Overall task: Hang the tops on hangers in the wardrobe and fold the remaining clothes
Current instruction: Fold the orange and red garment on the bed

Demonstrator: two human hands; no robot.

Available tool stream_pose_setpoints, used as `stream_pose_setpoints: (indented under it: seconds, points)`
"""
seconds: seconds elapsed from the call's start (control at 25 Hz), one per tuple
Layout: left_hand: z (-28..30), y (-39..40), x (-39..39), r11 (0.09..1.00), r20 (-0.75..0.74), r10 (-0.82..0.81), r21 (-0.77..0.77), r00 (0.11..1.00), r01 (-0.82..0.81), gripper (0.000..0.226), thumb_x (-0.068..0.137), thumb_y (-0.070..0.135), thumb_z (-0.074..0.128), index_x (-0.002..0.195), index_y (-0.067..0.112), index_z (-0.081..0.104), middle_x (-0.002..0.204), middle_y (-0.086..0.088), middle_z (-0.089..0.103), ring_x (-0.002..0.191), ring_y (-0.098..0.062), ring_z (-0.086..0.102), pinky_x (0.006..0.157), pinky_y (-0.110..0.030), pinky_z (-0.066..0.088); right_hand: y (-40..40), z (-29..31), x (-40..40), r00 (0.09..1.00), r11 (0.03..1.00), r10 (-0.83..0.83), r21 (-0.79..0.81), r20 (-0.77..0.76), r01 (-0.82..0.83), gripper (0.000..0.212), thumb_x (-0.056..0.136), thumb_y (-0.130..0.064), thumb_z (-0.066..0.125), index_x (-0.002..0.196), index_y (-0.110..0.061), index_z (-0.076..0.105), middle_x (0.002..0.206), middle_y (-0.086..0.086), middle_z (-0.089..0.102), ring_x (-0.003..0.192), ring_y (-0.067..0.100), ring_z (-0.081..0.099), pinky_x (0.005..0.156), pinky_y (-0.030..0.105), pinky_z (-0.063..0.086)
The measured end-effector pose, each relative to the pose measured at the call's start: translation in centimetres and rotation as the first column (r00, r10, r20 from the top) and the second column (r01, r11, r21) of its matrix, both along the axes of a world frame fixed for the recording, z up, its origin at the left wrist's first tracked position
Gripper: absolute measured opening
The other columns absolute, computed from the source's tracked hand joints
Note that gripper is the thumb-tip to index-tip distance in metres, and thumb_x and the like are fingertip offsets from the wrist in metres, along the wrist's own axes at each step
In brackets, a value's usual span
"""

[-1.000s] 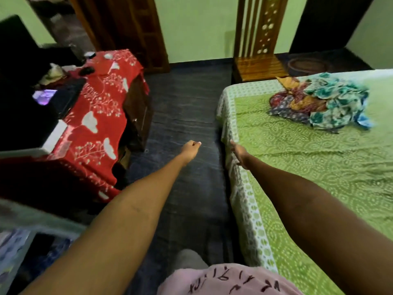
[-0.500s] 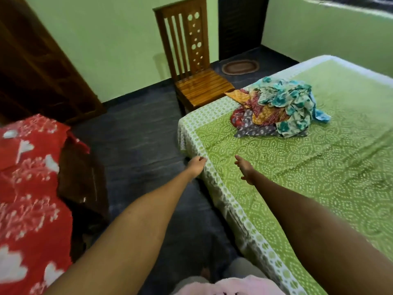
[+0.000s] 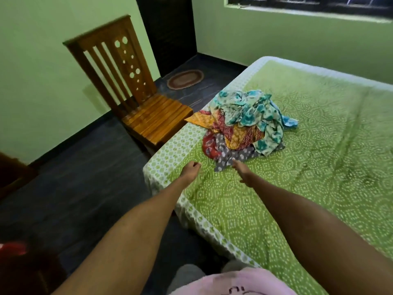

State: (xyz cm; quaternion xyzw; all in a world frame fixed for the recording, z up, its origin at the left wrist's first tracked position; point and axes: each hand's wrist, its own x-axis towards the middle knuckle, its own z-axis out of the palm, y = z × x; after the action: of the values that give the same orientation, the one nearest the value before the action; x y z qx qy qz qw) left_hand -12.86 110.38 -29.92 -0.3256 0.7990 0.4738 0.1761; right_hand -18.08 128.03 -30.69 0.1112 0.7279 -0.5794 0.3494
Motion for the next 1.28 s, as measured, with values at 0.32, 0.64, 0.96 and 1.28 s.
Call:
stream_pose_setpoints:
  seconds: [0.32,0.64,0.96,1.28]
  points:
    - [-3.6,-6.2,-15.6,0.985,0.046,-0.168,0.036,0.985,0.167,0.031,0.101,0.026,0.038,0.114,0.006,0.057,0.108,-0.009,0.058,0.094,-0.021,0.055,0.072,-0.027,0.038,-5.7,-2.5,-11.1,0.981,0.982,-0.188,0.041,0.041,0.186,0.050,0.103,-0.032,0.028,0.141,0.000,0.034,0.151,0.015,0.030,0.138,0.029,0.028,0.099,0.033,0.030]
    - [-7.0,-8.1,-28.9,0.939,0.102,-0.303,0.203,0.947,0.279,0.043,0.101,0.024,0.040,0.140,0.006,0.040,0.090,0.005,0.054,0.067,-0.003,0.042,0.043,-0.007,0.035,-8.2,-7.3,-19.3,0.843,0.859,-0.508,0.178,0.177,0.480,0.050,0.101,-0.035,0.036,0.138,-0.003,0.040,0.145,0.016,0.039,0.131,0.031,0.038,0.093,0.037,0.036]
    - [-18.5,-7.7,-35.6,0.932,0.314,-0.071,0.359,0.947,-0.049,0.039,0.098,0.026,0.045,0.133,0.007,0.049,0.129,-0.014,0.055,0.115,-0.029,0.053,0.100,-0.038,0.041,-7.0,-16.9,-32.9,0.765,0.755,-0.638,0.262,0.087,0.601,0.081,0.088,-0.015,0.063,0.147,-0.001,0.010,0.151,0.024,0.020,0.133,0.036,0.033,0.104,0.042,0.037]
    - [-21.6,-6.4,-38.2,0.890,0.437,-0.133,0.448,0.890,-0.087,0.052,0.097,0.044,0.039,0.138,0.012,0.043,0.144,-0.012,0.040,0.132,-0.031,0.038,0.113,-0.045,0.026,-10.3,-18.7,-35.6,0.627,0.619,-0.776,0.278,0.070,0.734,0.068,0.092,-0.026,0.057,0.145,-0.004,0.021,0.115,0.008,0.053,0.086,0.018,0.059,0.068,0.026,0.053]
